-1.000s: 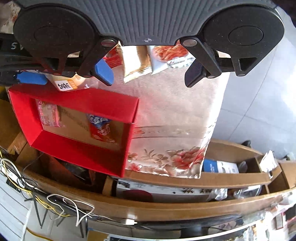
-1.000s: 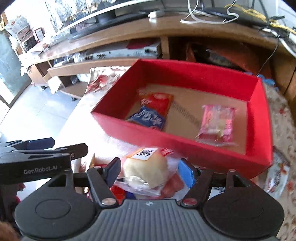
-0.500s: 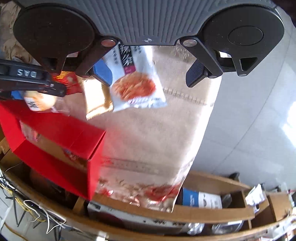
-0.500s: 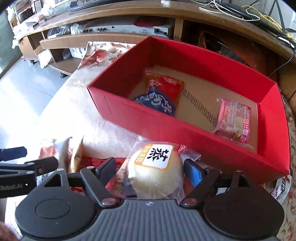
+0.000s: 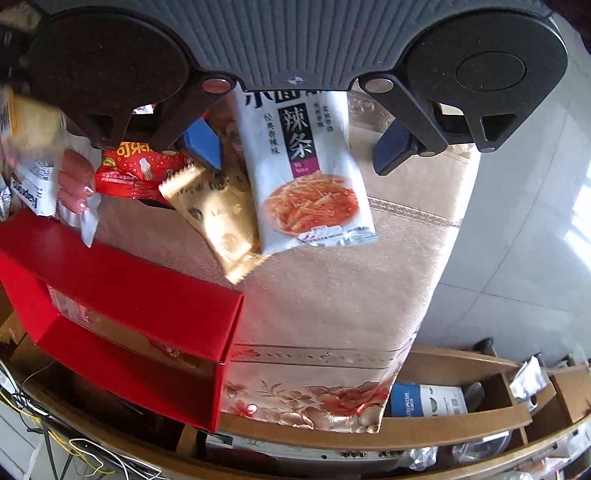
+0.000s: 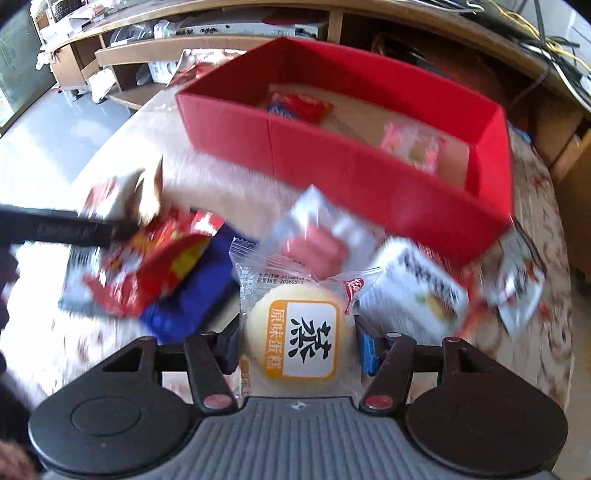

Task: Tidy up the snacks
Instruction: 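Grasp the white noodle bag with the left tool while the right tool grasps the bun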

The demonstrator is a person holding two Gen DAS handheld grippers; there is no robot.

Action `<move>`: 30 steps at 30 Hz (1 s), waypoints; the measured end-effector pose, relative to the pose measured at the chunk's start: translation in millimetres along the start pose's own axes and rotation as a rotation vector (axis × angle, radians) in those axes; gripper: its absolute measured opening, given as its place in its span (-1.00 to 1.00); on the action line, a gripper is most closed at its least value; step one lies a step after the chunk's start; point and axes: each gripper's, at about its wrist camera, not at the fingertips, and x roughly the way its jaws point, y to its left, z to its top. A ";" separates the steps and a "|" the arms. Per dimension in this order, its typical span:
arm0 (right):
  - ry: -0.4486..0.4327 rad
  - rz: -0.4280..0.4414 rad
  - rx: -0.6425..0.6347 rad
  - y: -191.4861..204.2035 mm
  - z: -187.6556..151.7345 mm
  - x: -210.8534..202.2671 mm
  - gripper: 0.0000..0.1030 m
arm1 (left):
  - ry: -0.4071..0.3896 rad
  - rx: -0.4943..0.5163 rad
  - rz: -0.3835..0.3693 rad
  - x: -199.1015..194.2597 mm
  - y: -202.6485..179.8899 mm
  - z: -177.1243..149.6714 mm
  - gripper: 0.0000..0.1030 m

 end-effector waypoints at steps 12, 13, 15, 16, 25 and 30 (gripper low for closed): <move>0.011 -0.007 0.019 -11.8 -45.2 -8.3 0.24 | -0.014 0.018 -0.078 -16.6 -5.0 -22.7 0.34; 0.010 -0.003 0.024 -13.6 -46.8 -7.8 0.25 | -0.016 0.007 -0.079 -16.9 -3.5 -22.7 0.35; 0.000 -0.003 0.025 -13.7 -47.2 -7.4 0.25 | -0.022 -0.007 -0.069 -15.6 -2.3 -20.5 0.42; -0.004 -0.005 0.027 -13.9 -47.3 -6.8 0.26 | -0.025 -0.005 -0.060 -14.5 -3.5 -19.2 0.52; -0.036 -0.007 0.037 -14.9 -48.6 -1.1 0.63 | -0.042 0.017 0.065 1.1 -12.4 -11.5 0.80; -0.039 0.061 0.063 -15.7 -46.6 6.5 1.00 | -0.034 0.013 0.084 -4.4 -6.7 -17.1 0.69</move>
